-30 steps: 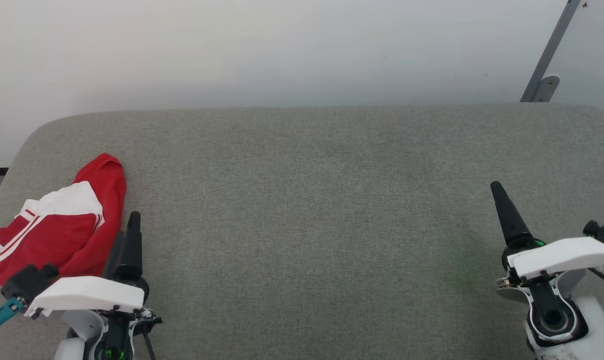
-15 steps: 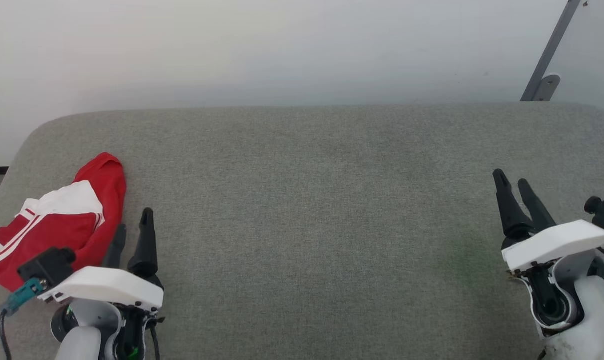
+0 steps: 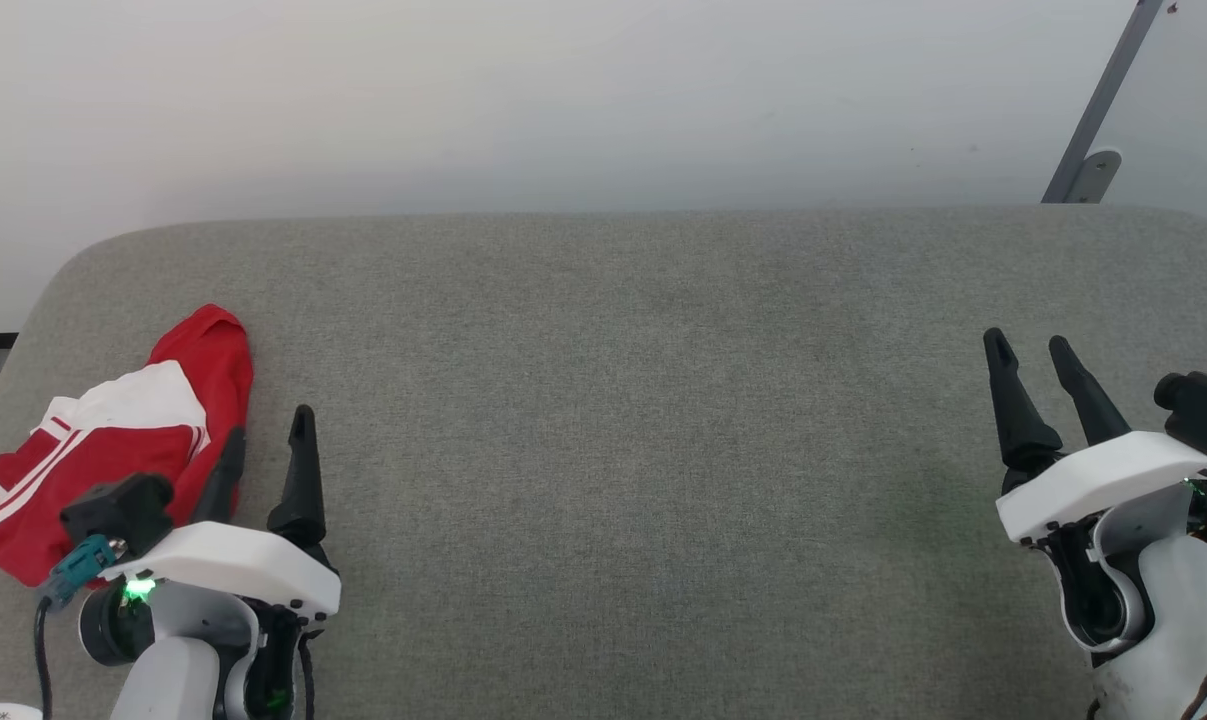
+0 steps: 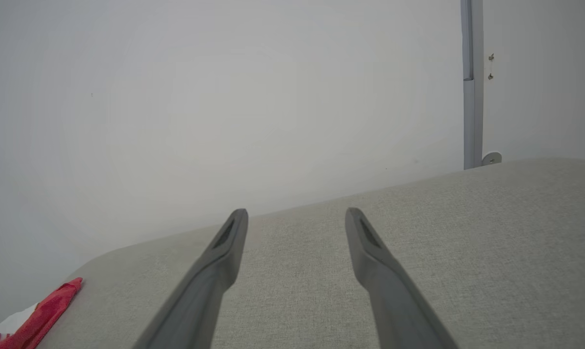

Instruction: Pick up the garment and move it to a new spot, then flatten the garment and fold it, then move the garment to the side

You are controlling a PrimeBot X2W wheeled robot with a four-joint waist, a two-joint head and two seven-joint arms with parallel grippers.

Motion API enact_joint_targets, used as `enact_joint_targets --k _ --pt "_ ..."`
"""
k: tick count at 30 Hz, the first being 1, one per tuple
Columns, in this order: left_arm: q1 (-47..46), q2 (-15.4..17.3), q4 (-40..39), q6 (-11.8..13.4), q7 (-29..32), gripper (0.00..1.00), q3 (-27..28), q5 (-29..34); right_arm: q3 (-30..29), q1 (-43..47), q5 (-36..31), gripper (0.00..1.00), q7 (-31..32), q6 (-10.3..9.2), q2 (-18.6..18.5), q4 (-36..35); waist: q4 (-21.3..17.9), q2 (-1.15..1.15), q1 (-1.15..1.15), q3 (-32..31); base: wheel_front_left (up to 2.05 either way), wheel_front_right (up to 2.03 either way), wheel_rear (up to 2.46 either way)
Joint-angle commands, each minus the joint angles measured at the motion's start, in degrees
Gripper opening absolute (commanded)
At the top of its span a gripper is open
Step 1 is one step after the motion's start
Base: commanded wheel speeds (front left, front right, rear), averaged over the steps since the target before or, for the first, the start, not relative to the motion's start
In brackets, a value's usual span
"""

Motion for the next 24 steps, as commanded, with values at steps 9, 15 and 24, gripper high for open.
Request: enact_joint_targets --k 9,15,24 --pt "-1.47 1.13 0.37 0.60 -1.89 1.00 -0.80 5.86 0.36 -2.52 -5.82 1.00 -1.99 0.10 -1.09 0.89 -0.07 0.00 0.00 -0.17 0.00 0.00 0.00" --pt "-1.43 0.97 0.71 -0.18 -2.75 1.00 -0.25 7.64 0.69 -3.06 -7.90 1.00 -2.84 0.11 -1.66 1.66 -0.19 0.00 0.00 -0.20 0.00 0.00 0.00" --pt "-1.76 0.65 0.86 -0.84 -3.94 1.00 0.78 11.54 0.87 -3.69 -10.45 1.00 -4.10 0.11 -2.23 2.72 -0.43 0.00 0.00 -0.20 0.00 0.00 0.00"
